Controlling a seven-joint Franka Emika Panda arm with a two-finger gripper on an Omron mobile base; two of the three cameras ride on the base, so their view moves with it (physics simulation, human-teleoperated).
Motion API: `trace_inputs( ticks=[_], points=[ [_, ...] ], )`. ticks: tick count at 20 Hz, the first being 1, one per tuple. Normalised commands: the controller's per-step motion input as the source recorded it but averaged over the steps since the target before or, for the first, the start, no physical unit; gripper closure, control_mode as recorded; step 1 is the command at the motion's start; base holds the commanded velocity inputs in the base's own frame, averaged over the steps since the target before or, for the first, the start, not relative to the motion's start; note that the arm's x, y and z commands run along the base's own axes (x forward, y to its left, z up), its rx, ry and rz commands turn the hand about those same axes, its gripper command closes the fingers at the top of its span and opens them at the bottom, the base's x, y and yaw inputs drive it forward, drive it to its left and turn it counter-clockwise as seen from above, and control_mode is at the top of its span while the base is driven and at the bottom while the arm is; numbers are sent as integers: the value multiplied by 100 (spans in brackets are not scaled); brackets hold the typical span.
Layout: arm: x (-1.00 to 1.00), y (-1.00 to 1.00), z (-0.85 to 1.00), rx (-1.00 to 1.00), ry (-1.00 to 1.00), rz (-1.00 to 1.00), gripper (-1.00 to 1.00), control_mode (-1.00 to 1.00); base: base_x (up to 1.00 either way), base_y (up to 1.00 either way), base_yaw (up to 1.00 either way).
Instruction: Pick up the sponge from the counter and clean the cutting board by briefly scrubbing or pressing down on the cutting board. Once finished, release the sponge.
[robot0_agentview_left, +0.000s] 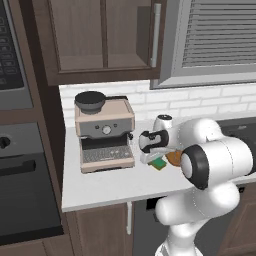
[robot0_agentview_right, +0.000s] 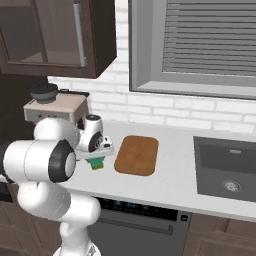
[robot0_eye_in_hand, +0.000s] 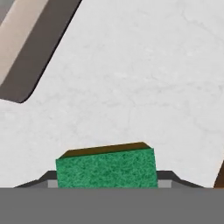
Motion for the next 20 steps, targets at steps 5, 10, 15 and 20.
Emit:
trace_inputs(
  ticks=[5,10,15,20],
  points=[
    [60,-93,4,2,-3,-6,100,-100,0,0,0],
    [89,-78,29,0,-9,-1,100,-100,0,0,0],
    [72,-45,31,0,-12,0,100,-100,0,0,0],
    [11,-2,0,0,0,0,100,-100,0,0,0]
  ],
)
